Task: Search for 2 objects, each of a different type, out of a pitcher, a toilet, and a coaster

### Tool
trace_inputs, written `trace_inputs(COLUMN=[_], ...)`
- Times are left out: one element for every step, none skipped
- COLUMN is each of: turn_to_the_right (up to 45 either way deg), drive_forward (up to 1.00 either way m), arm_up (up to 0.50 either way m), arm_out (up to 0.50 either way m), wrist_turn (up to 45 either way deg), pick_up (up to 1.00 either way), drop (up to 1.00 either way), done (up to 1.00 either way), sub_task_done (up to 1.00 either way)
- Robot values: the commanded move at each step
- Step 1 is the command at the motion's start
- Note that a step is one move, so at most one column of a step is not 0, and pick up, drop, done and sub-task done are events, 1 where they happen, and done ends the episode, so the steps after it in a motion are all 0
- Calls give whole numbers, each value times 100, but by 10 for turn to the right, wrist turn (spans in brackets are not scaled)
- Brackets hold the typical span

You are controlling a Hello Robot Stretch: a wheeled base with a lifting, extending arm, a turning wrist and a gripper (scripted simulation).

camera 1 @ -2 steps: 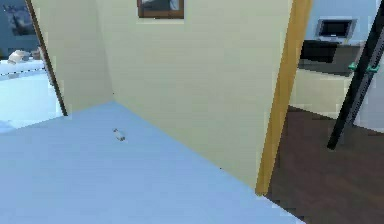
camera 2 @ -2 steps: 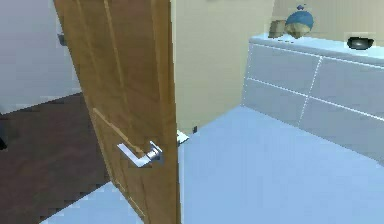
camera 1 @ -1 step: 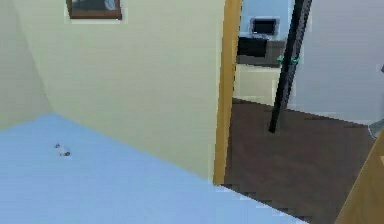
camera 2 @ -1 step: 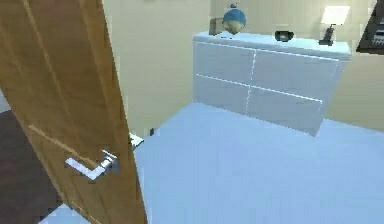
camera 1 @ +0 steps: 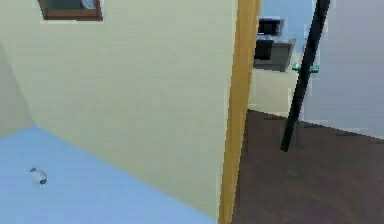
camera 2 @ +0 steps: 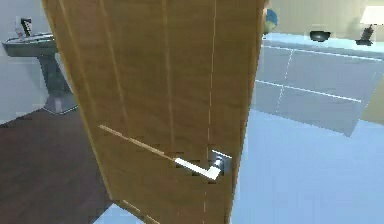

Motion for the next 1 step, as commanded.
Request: trace_inputs(turn_to_the_right=[390], drive_forward=[0], arm_up=[0], arm_out=[0], wrist_turn=[0], pick_up=[0], drop=[0], done=[0], sub_task_done=[0])
